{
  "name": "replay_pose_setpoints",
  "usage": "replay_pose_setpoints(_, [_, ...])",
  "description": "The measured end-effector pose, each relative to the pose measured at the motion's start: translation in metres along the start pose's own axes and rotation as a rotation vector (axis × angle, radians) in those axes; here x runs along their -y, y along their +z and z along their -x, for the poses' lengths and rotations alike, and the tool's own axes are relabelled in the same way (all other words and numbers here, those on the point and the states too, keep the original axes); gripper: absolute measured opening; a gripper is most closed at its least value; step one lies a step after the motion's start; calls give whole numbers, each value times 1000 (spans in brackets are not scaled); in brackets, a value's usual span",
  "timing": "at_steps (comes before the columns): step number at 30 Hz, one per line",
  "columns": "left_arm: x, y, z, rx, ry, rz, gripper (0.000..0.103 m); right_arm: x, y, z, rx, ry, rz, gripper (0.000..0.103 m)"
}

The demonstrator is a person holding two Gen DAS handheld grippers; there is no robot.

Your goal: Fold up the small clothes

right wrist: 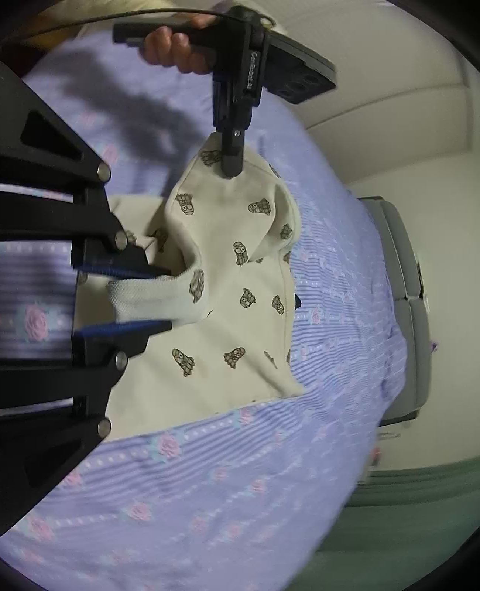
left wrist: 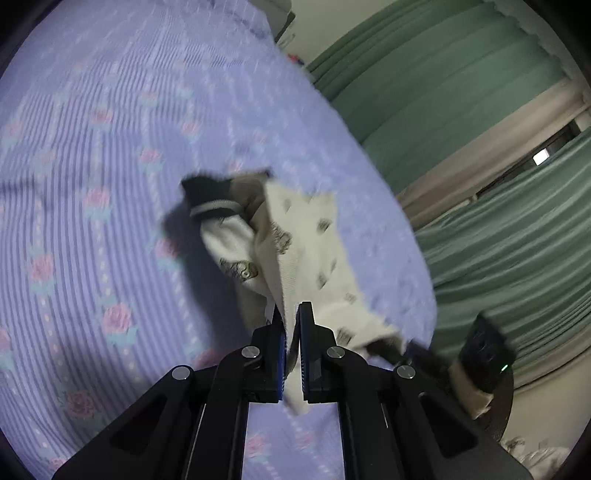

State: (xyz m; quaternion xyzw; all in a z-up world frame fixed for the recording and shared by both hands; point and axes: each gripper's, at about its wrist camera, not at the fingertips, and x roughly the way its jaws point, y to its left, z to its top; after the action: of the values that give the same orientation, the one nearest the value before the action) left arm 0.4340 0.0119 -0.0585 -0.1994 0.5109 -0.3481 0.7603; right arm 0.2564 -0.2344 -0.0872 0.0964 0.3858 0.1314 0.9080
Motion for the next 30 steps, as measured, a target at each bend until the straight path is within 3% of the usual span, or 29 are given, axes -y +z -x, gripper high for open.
replay_pose_setpoints(3, [22, 22, 4, 35, -5, -4, 8, 6, 1, 6, 10, 83, -80, 15])
replay_pose_setpoints(7, [58, 65, -15, 57, 63, -19, 8, 13, 1, 9, 9, 233, -208, 15])
replay_pose_setpoints(12, [89, 96, -89, -47, 154, -63, 8, 25, -1, 10, 16, 379, -350, 15])
replay_pose_setpoints(16, [90, 99, -147, -145, 240, -78, 8, 37, -6, 4, 2, 351, -392, 15])
replay_pose_setpoints(21, [95, 94, -176, -175, 309, -104, 11, 53, -16, -2, -25, 262, -404, 15])
replay_pose_setpoints(22, [97, 92, -176, -182, 319, -111, 14, 56, -19, -4, -30, 235, -401, 15])
replay_pose_setpoints(24, [103, 87, -168, -178, 317, -139, 34, 61, -21, -3, -38, 200, -397, 15])
replay_pose_setpoints(25, [107, 85, -162, -169, 336, -172, 38, 63, -23, -3, -41, 180, -395, 15])
replay_pose_setpoints(27, [125, 72, -137, -101, 350, -272, 57, 64, -26, -4, -50, 165, -387, 16])
replay_pose_setpoints(29, [135, 55, -113, -36, 362, -364, 63, 63, -26, -5, -54, 162, -380, 18])
replay_pose_setpoints(30, [138, 37, -94, -8, 386, -420, 63, 64, -28, -3, -54, 159, -374, 26])
